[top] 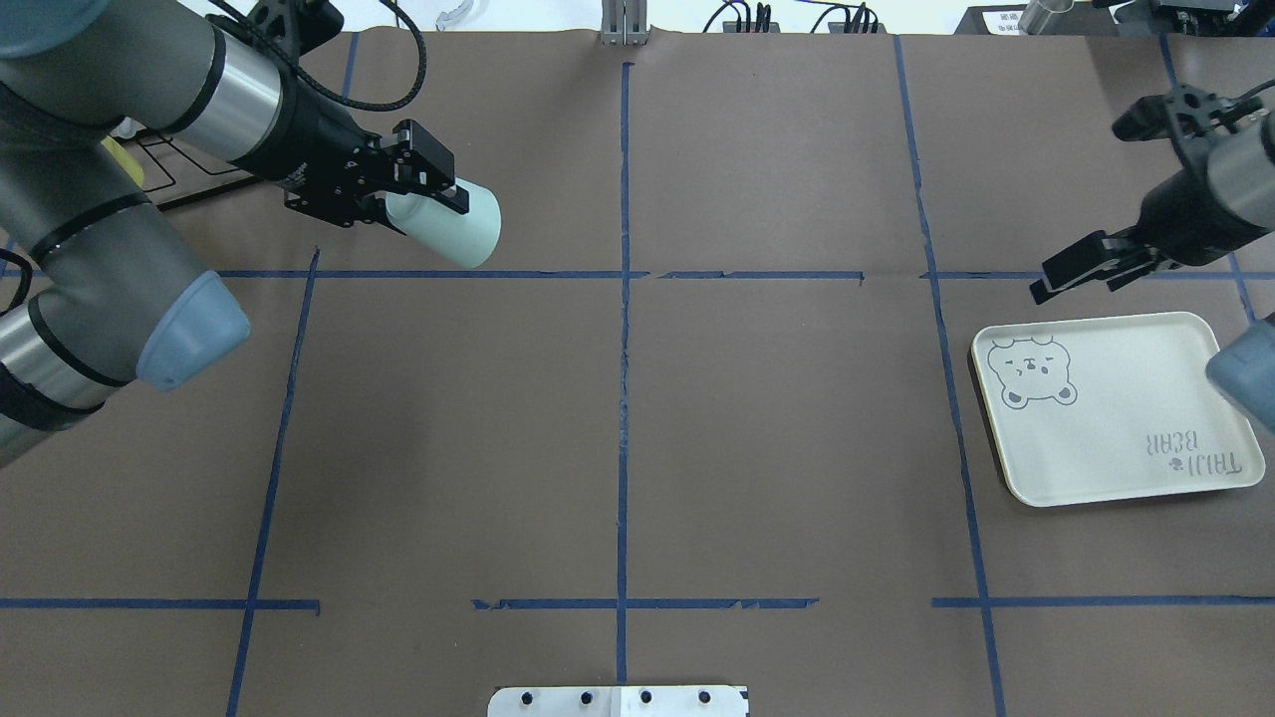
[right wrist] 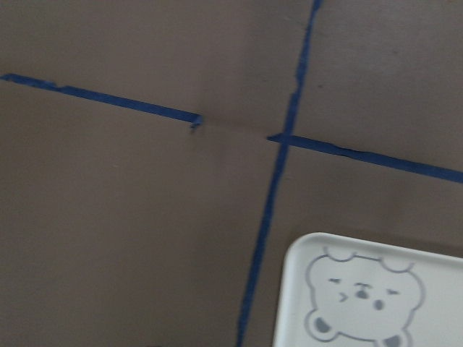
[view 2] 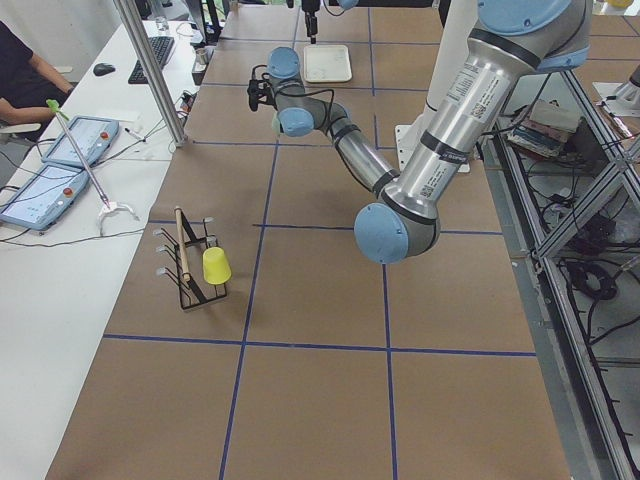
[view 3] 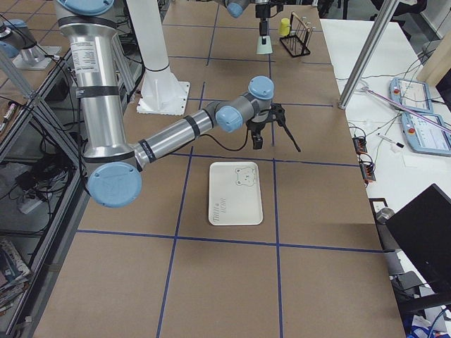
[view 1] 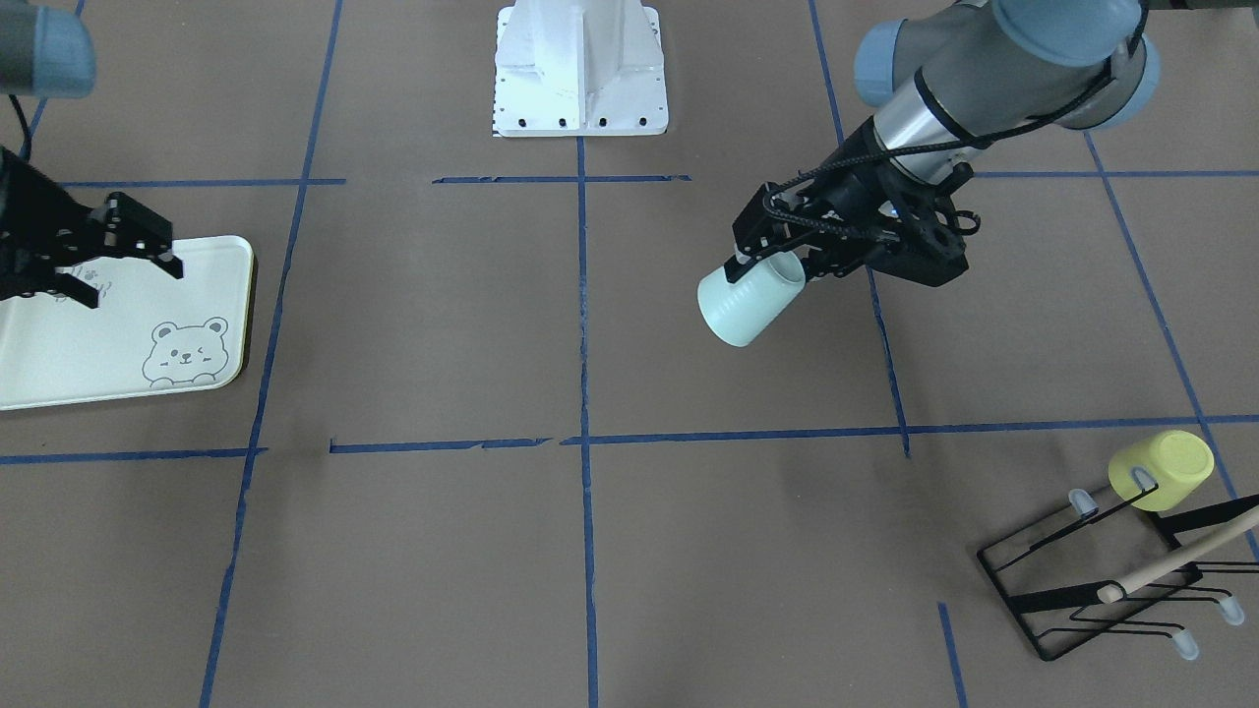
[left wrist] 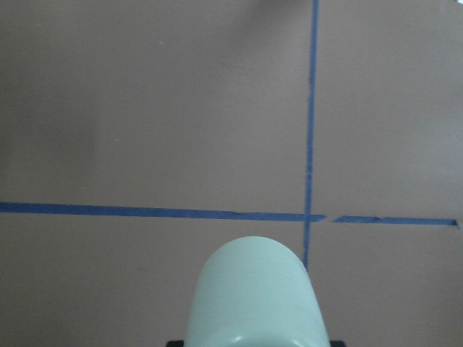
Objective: Left arm grabs green cup and hands to right arm on tray
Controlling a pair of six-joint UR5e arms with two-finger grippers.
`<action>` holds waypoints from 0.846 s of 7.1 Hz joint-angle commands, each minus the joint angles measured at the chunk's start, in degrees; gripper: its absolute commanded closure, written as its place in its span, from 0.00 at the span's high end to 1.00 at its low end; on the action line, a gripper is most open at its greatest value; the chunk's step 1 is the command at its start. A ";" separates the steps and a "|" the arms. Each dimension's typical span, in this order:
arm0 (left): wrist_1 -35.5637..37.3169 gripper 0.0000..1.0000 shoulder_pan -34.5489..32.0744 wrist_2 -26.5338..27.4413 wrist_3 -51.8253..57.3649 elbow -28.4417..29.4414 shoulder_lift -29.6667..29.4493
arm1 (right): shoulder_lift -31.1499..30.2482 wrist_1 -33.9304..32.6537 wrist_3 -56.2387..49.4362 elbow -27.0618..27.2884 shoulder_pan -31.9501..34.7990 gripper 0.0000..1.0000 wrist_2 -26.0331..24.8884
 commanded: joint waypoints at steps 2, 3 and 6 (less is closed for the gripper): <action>-26.11 0.12 5.08 6.33 -16.47 4.59 0.00 | 8.72 0.82 20.85 6.16 -8.84 1.00 -0.98; -34.45 0.12 9.46 14.81 -19.99 6.70 0.00 | 9.52 8.83 27.78 5.66 -11.03 0.99 -0.98; -52.94 0.12 13.46 23.15 -28.70 11.45 0.09 | 9.18 43.77 57.04 -1.43 -12.99 0.98 -1.41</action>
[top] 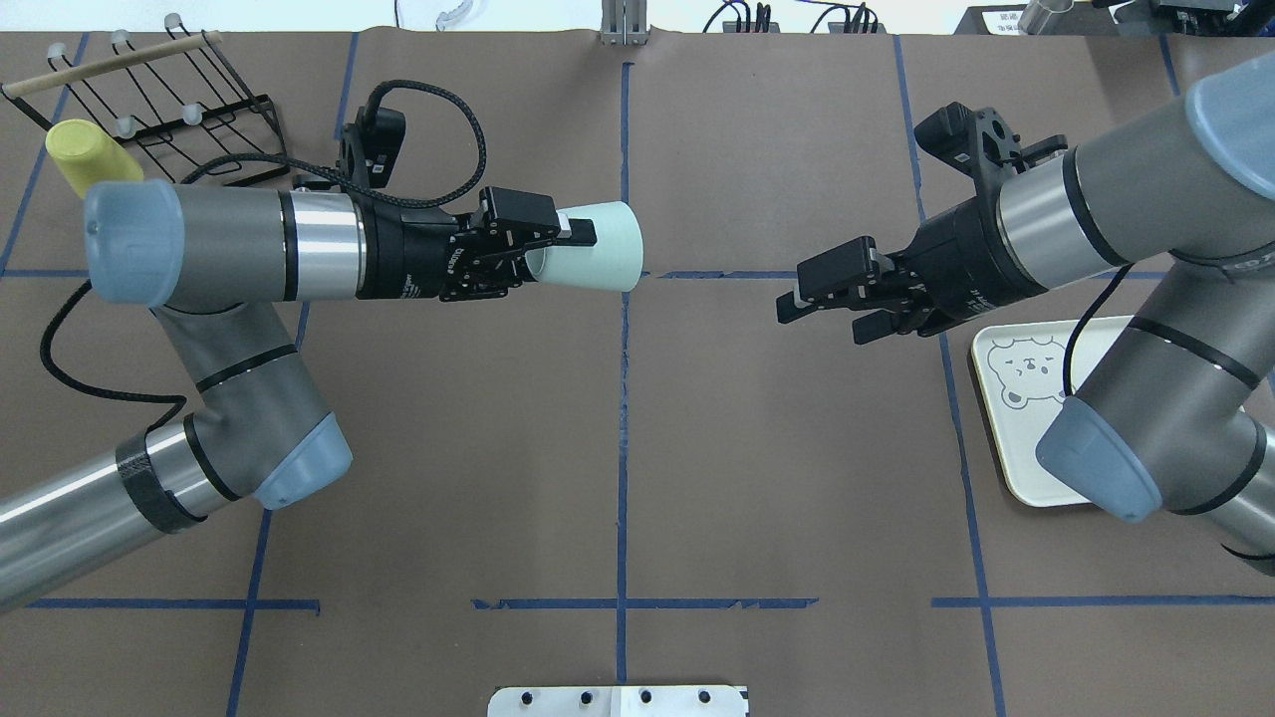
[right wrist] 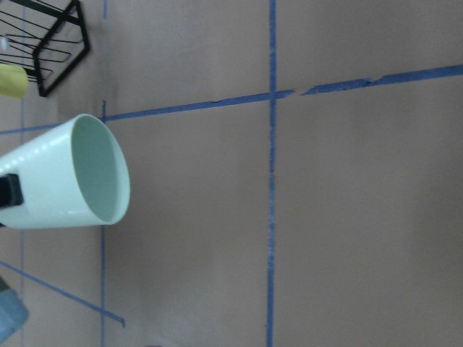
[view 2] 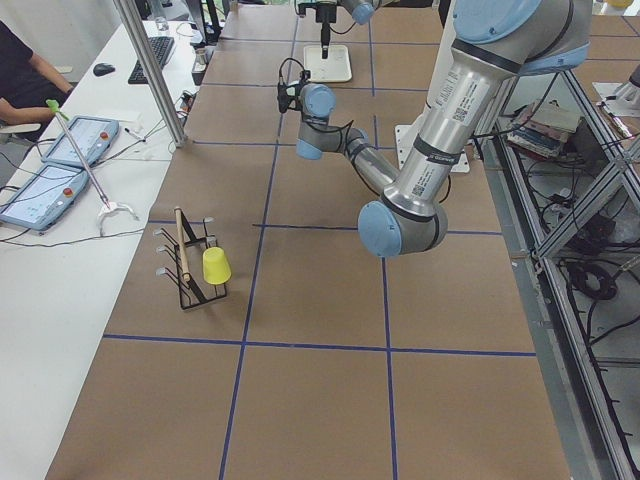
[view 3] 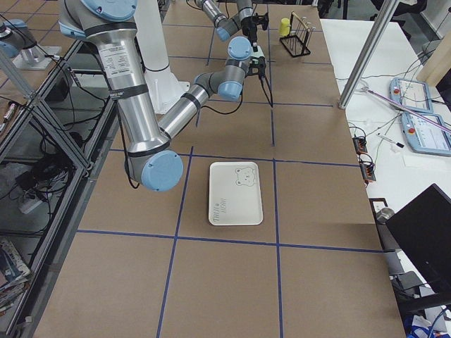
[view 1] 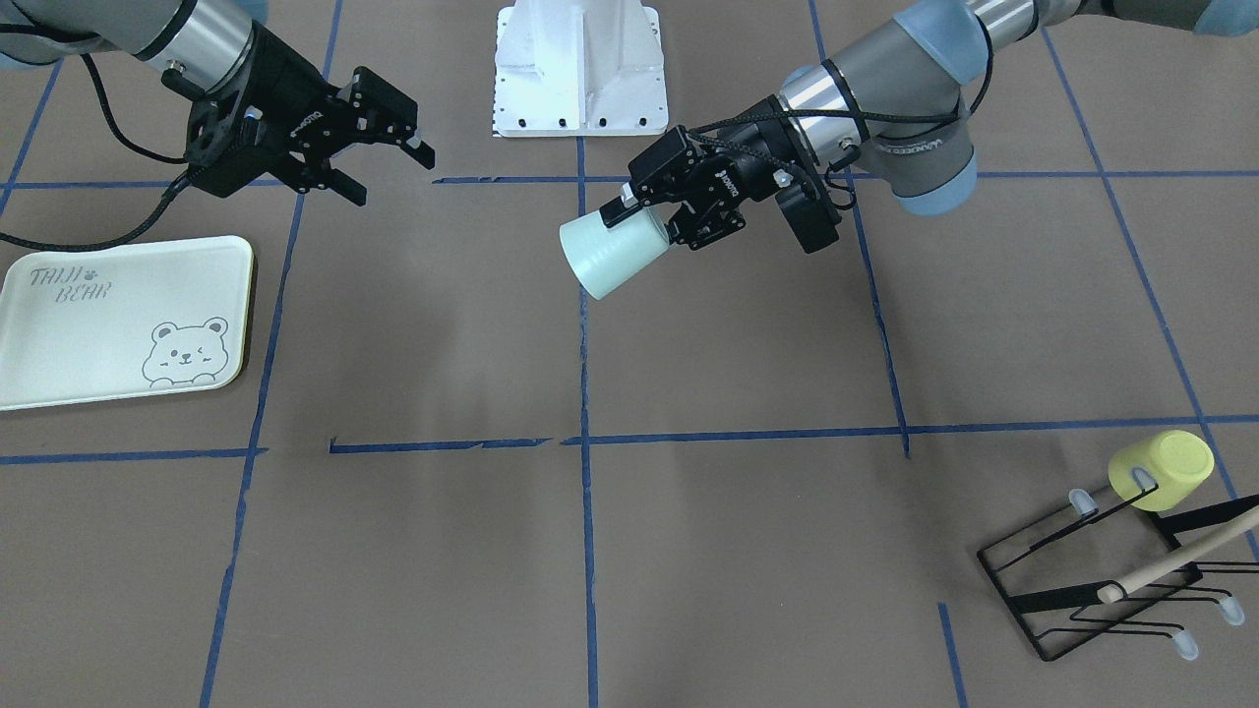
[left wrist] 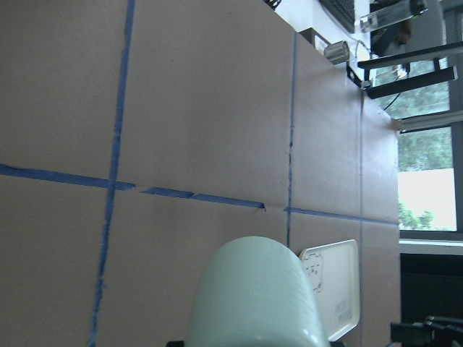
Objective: Left arm grabs green cup and hands to right arm on tray
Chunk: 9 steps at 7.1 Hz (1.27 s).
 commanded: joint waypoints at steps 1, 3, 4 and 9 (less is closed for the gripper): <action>-13.96 0.12 3.80 6.95 -5.31 3.68 0.01 | -0.17 23.69 19.34 -5.15 -0.59 0.98 -1.82; -23.15 0.12 7.60 12.00 -5.77 5.55 0.10 | -0.08 42.07 34.39 -8.92 -0.85 0.97 -7.52; -25.01 0.12 7.96 12.01 -8.55 5.55 0.10 | -0.08 52.08 42.30 -11.47 -3.12 0.97 -14.33; -25.90 0.11 10.16 12.01 -10.25 5.11 -0.78 | 1.32 65.10 43.96 -15.10 -12.19 0.82 -24.95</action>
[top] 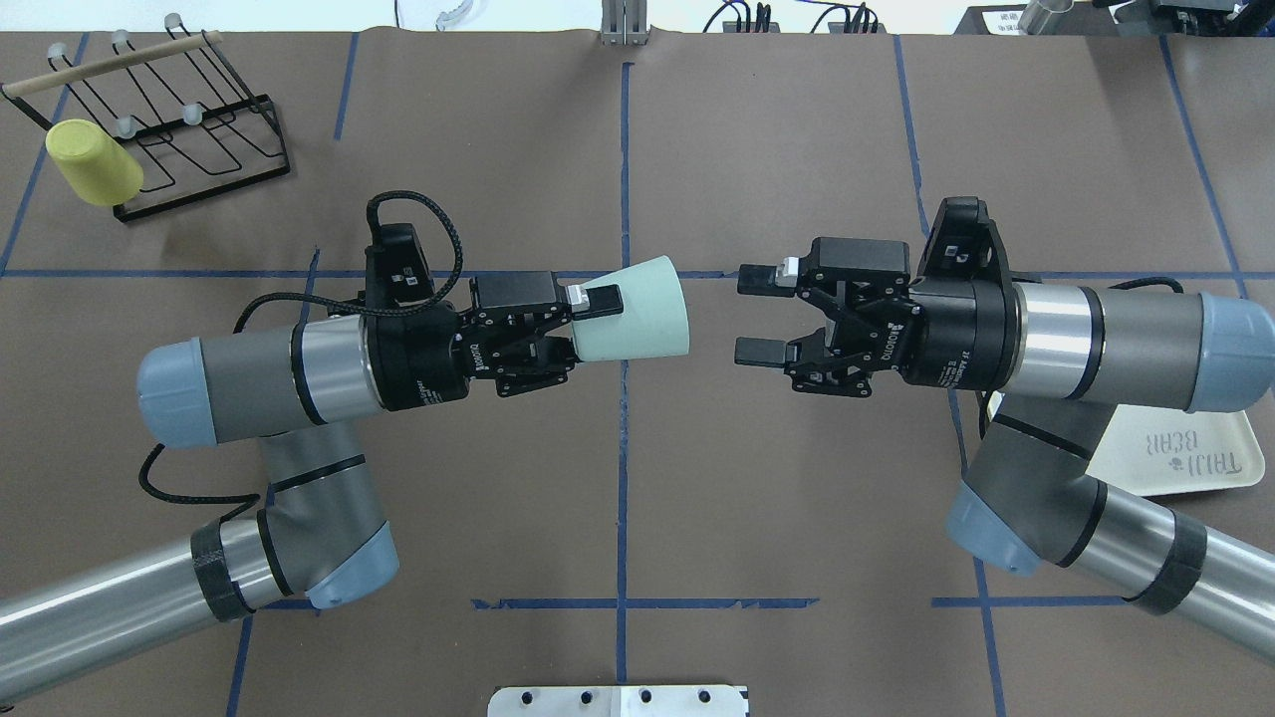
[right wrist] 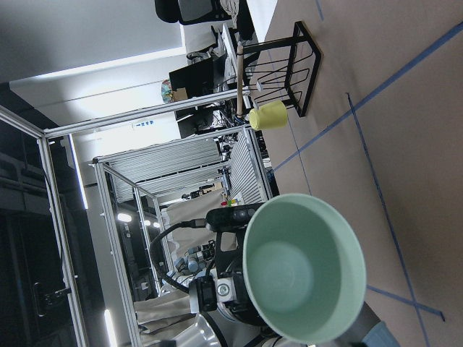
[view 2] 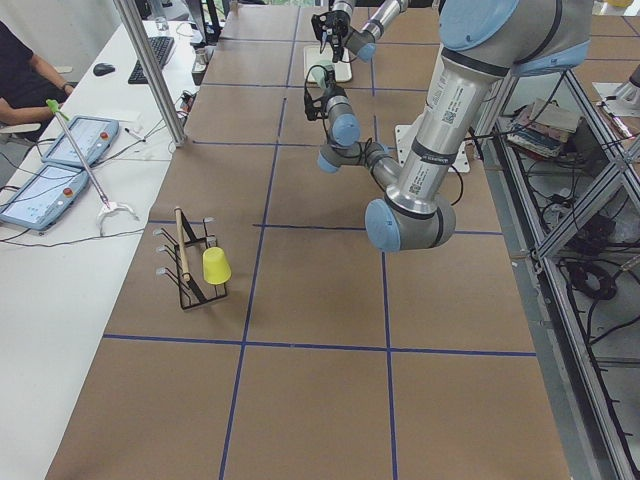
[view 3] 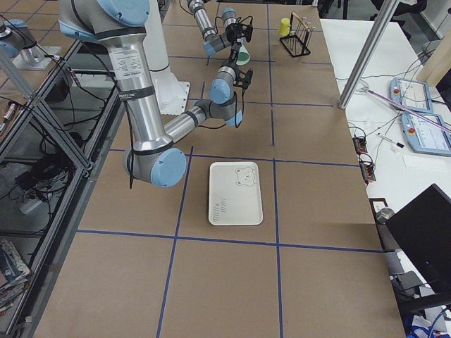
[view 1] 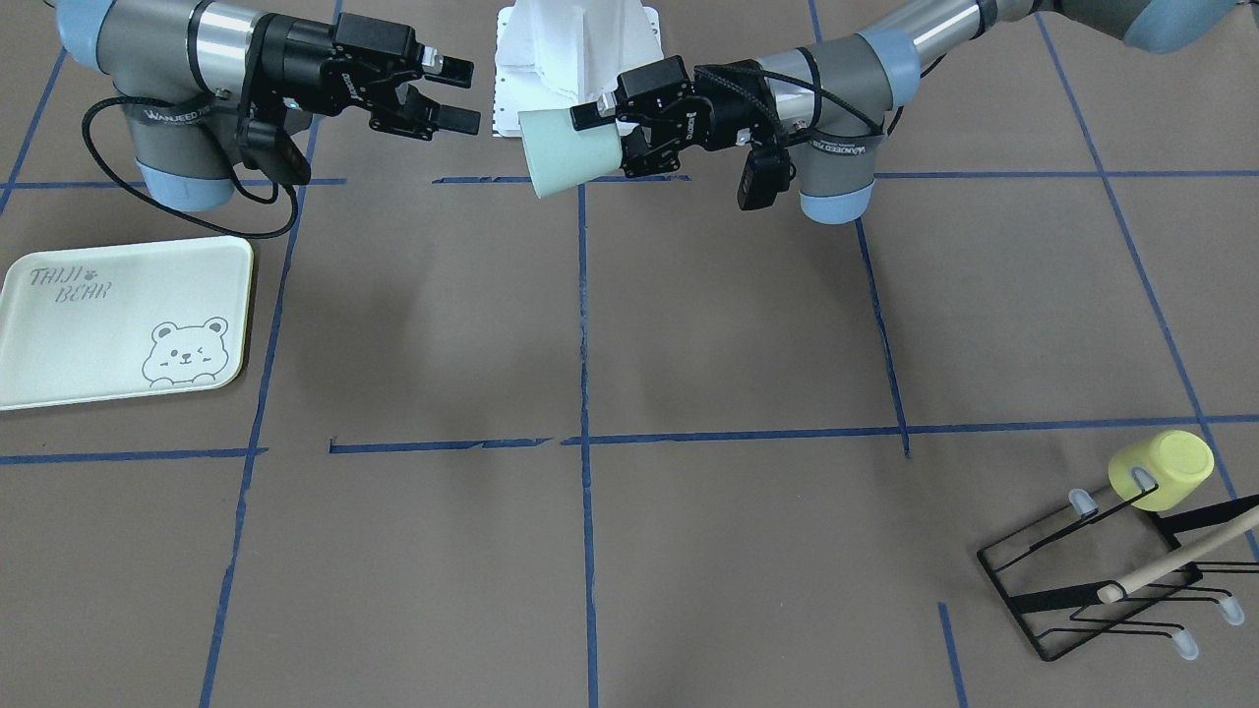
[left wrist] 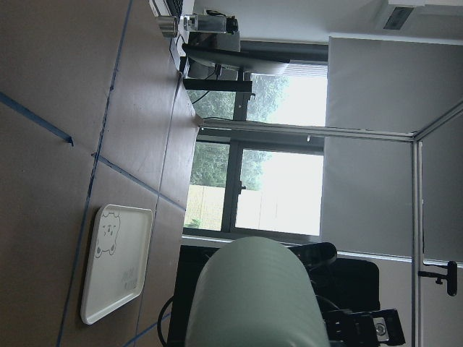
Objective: Left arm grabs green cup and hands to right arm on tray
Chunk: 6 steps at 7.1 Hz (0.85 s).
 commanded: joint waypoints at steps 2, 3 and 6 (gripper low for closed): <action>0.03 0.11 1.62 0.00 -0.30 0.00 -0.42 | 1.51 0.29 -0.15 -0.11 -1.30 0.81 -0.33; 0.03 0.11 1.97 -0.08 -1.09 -0.09 -0.51 | 1.60 0.29 -0.15 -0.11 -1.30 0.80 -0.33; -0.14 0.11 2.06 -0.61 -5.66 -0.79 -1.04 | 1.60 0.29 -0.24 -0.12 -1.39 0.79 0.02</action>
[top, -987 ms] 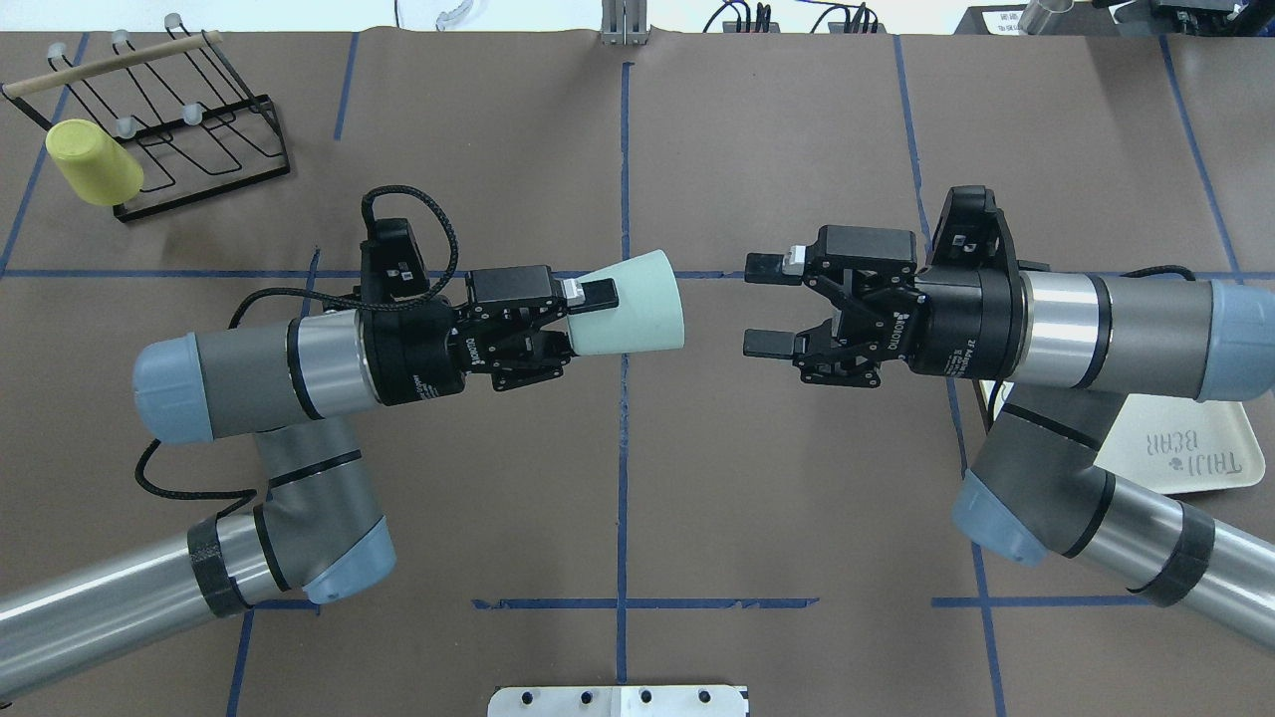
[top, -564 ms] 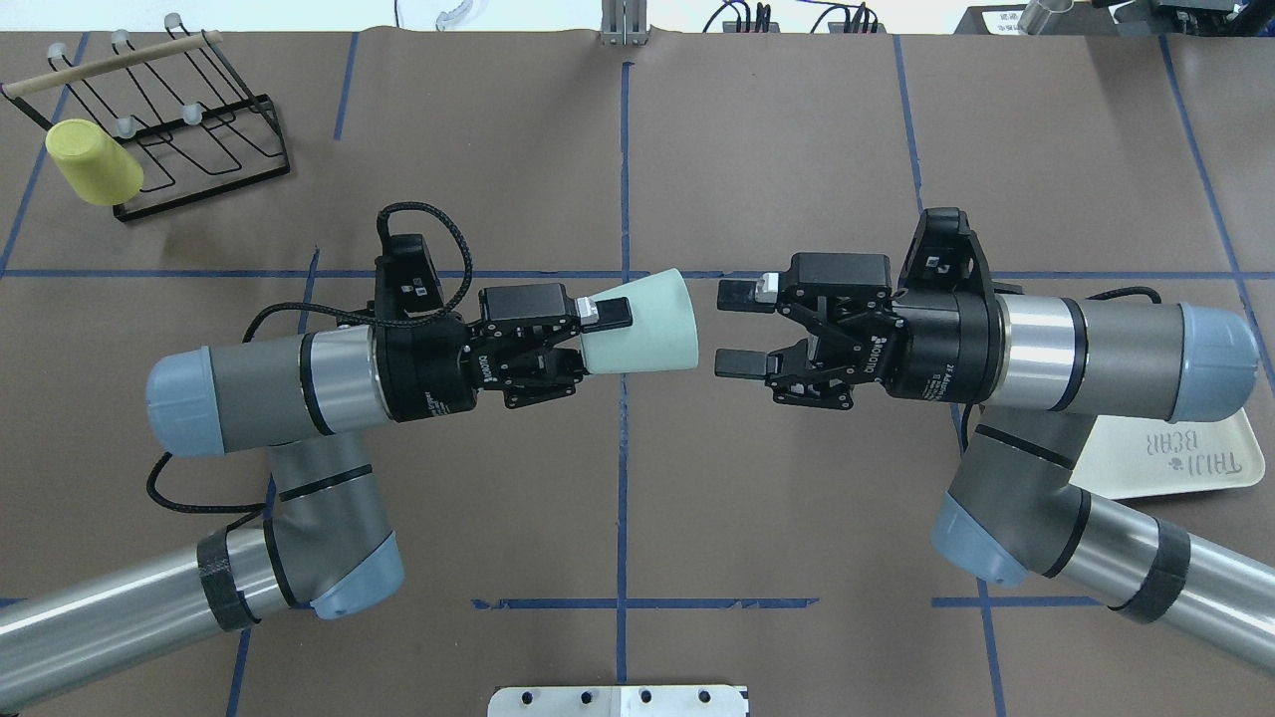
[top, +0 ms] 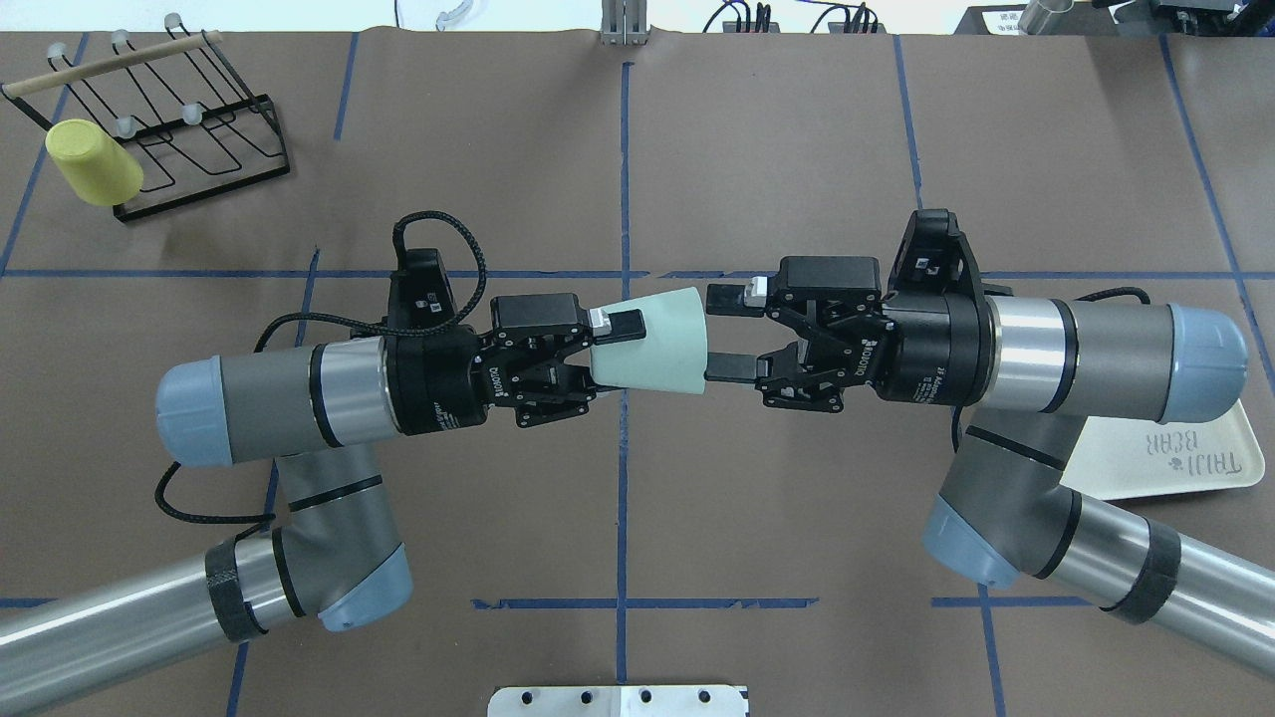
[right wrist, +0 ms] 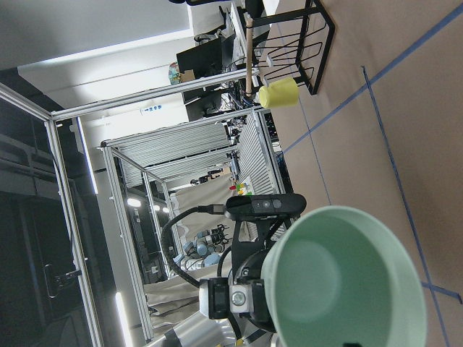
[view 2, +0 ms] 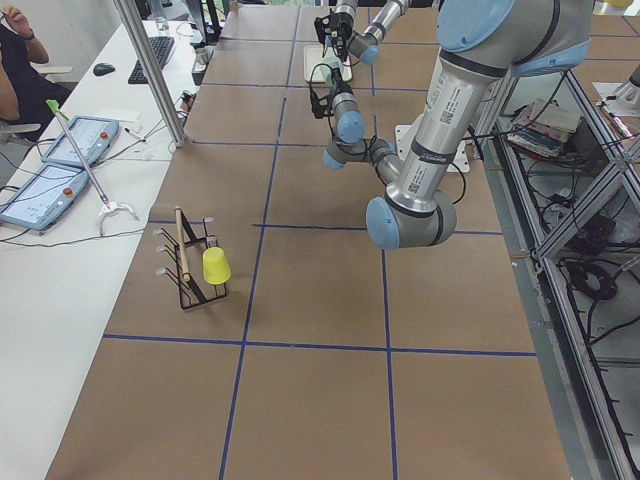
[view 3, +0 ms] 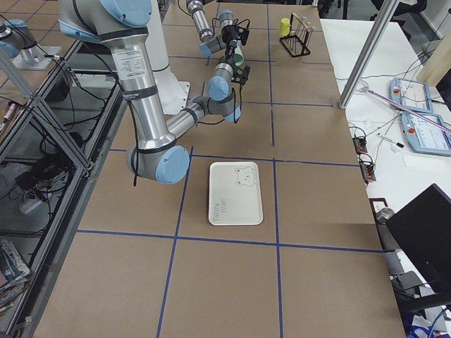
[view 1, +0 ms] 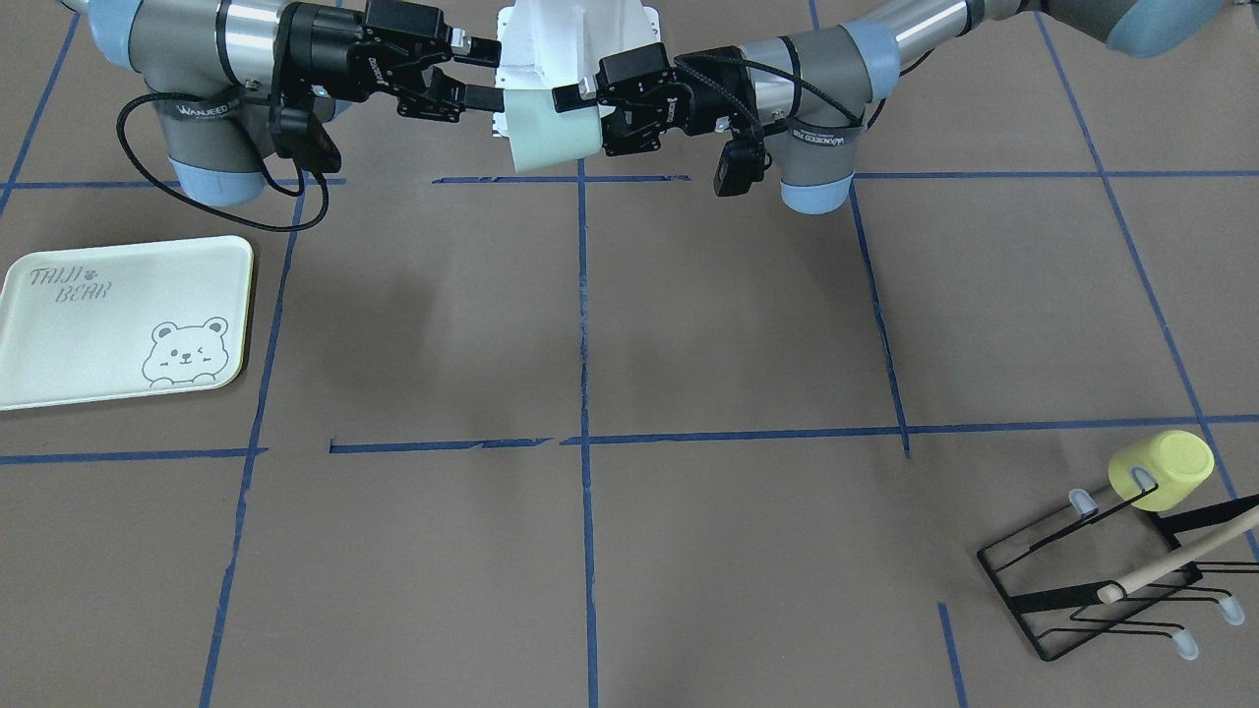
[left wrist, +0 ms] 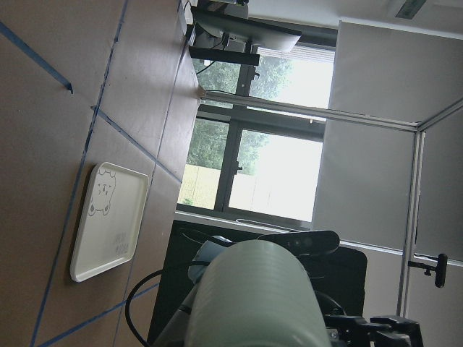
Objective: Left arm grabs green cup and hands to right arm on tray
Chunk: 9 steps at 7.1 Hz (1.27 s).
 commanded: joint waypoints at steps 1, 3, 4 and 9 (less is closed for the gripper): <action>-0.04 0.11 0.24 -0.13 -0.75 -0.19 -0.43 | 0.02 0.09 0.08 0.05 -0.19 0.75 0.31; -0.04 0.12 0.33 -0.13 -0.83 -0.19 -0.78 | 0.10 0.09 -0.10 0.32 -0.89 0.41 0.31; -0.04 0.12 0.86 -0.13 -0.83 -0.19 -0.87 | 0.10 0.09 -0.88 0.32 -1.24 0.37 0.31; -0.21 0.46 0.95 -0.13 -0.92 -0.27 -1.04 | -0.07 0.18 -1.59 0.49 -1.07 0.00 0.22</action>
